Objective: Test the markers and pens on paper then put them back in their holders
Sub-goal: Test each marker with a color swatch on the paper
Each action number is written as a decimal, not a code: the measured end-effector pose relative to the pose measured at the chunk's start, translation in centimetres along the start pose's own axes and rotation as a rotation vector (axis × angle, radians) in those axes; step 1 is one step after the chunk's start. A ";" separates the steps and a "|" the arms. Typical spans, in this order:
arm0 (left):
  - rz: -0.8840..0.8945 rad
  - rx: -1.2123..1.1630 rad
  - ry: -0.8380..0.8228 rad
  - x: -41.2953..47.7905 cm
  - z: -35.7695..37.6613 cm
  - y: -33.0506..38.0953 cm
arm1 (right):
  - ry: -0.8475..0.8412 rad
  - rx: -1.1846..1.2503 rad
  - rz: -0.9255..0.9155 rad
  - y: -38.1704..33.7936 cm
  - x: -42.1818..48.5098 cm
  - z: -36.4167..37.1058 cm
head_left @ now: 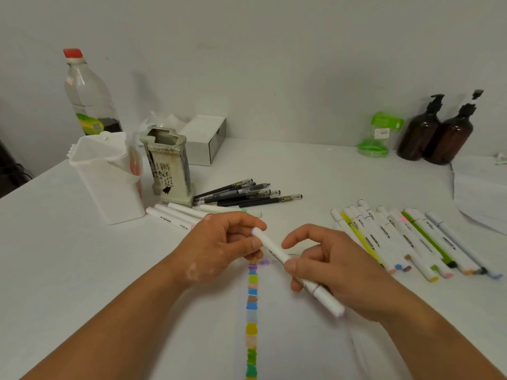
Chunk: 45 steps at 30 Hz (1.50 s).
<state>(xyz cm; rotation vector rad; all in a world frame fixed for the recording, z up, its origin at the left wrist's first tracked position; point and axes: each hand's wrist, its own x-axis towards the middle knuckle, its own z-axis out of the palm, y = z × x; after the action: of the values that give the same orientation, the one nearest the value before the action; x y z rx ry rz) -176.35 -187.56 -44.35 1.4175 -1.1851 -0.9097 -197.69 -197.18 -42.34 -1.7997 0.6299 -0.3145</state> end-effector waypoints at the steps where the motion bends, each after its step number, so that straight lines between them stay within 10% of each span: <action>1: -0.008 0.009 0.022 0.1 0.0 0.0 | 0.023 -0.122 0.005 0.2 -0.1 -0.1; 8: -0.022 0.211 0.124 0.5 -0.9 -0.8 | 0.595 -0.672 0.101 2.1 0.5 -3.2; 19: 0.065 0.294 0.233 0.6 -1.3 -1.3 | 0.643 -0.845 0.105 1.3 1.8 -2.0; 26: 0.091 0.326 0.279 0.7 -1.5 -1.2 | 0.264 -1.027 -0.176 -2.1 10.9 2.2; 36: 0.091 0.307 0.261 0.9 -1.7 -1.5 | 0.190 -1.122 -0.140 -0.8 13.6 2.3; 45: 0.124 0.320 0.236 0.7 -0.8 -1.4 | 0.387 -0.604 -0.112 -1.0 6.7 -2.1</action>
<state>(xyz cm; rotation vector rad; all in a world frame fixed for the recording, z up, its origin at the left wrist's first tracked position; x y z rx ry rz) -175.11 -188.05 -45.55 1.6345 -1.2593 -0.4645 -192.98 -202.46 -41.42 -2.3823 0.9706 -0.6049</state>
